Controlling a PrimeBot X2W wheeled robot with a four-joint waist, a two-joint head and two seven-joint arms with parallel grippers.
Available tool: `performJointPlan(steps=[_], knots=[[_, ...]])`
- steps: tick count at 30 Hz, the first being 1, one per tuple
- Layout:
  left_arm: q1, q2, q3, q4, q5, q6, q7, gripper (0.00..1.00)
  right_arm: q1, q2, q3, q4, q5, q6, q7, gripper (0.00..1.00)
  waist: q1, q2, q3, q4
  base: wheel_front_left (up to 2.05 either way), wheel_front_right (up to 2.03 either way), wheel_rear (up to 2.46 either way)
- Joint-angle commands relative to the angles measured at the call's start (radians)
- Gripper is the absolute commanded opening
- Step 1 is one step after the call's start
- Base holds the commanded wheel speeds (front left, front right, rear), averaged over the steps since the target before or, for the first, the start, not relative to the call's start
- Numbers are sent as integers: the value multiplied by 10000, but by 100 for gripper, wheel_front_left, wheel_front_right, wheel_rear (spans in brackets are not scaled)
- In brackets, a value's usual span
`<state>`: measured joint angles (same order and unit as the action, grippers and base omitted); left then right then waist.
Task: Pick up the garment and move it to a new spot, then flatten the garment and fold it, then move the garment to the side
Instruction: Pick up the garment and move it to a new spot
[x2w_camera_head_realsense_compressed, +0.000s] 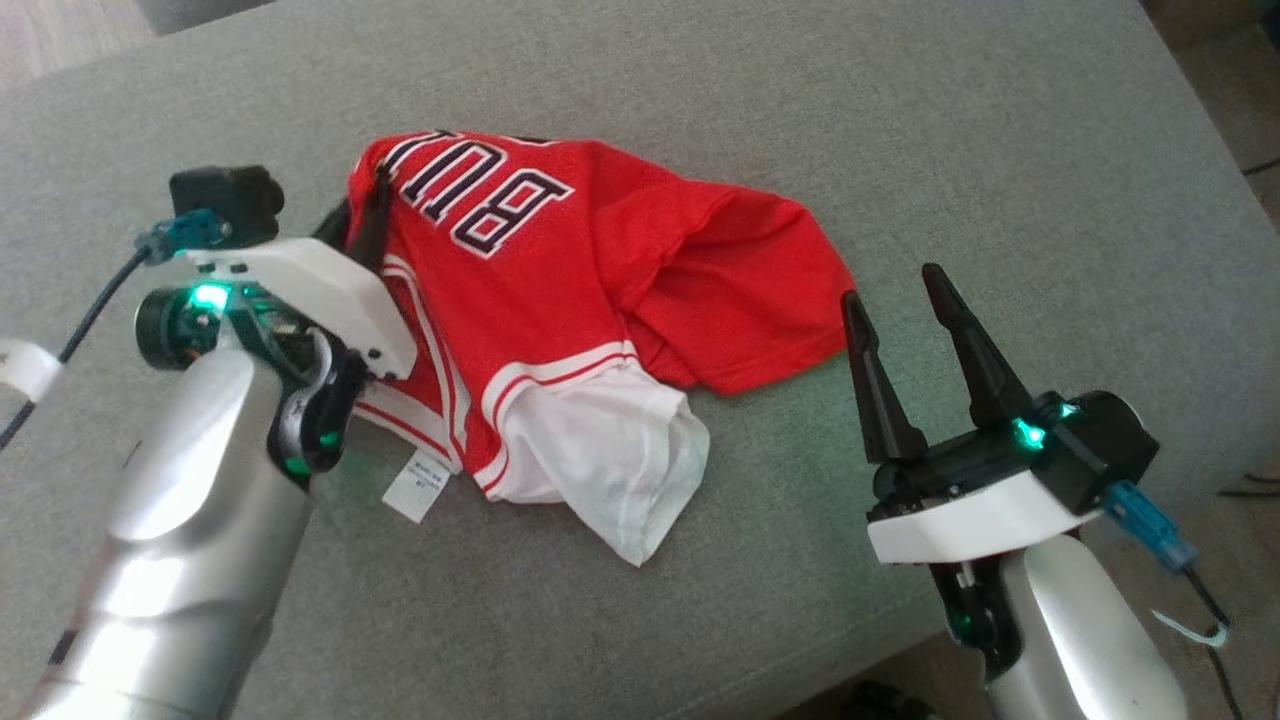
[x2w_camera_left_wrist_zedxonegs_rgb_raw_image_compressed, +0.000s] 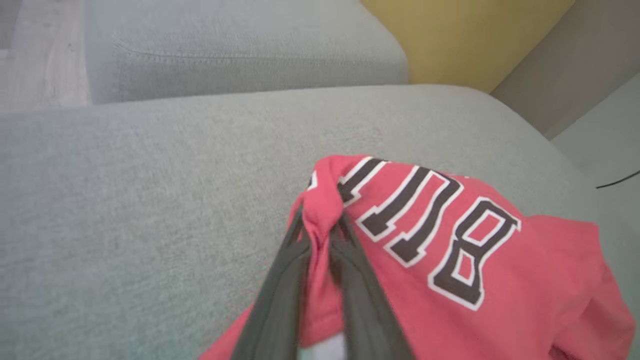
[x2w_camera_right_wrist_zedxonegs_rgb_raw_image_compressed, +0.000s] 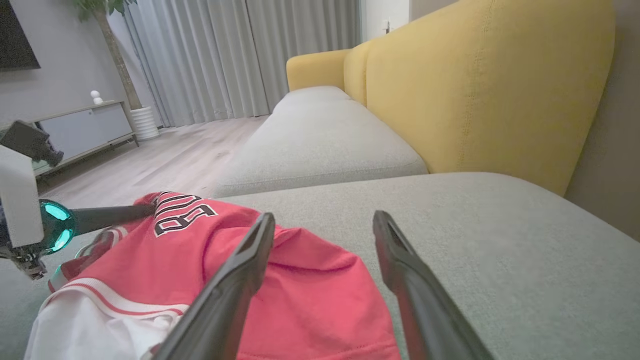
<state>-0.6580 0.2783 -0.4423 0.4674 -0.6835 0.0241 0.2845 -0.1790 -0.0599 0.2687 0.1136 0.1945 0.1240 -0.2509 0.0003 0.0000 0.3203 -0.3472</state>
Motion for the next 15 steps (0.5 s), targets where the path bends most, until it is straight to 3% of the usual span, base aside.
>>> performJointPlan(steps=[1,2,4,10,15], knots=[[-462,248,452,-289,108,-32,-153,88,-267,94,174,-343,-20,67,-108,100,-3,0,-46,42,0,0,0],[-499,255,394,-201,263,-81,-446,100,-253,94,147,-339,-94,67,-108,100,-3,0,-114,89,0,0,0],[-381,493,85,-306,1085,-95,-1612,100,-175,95,49,-330,-369,67,-108,100,-3,0,-439,263,0,0,0],[944,396,307,-1535,1633,500,-4238,100,142,-80,-315,-509,-808,67,-108,100,-3,0,-1196,1016,0,0,0],[2811,266,464,-2594,1917,1189,-5263,100,494,-339,-545,-712,-971,67,-108,100,-3,0,-1705,1818,0,0,0]])
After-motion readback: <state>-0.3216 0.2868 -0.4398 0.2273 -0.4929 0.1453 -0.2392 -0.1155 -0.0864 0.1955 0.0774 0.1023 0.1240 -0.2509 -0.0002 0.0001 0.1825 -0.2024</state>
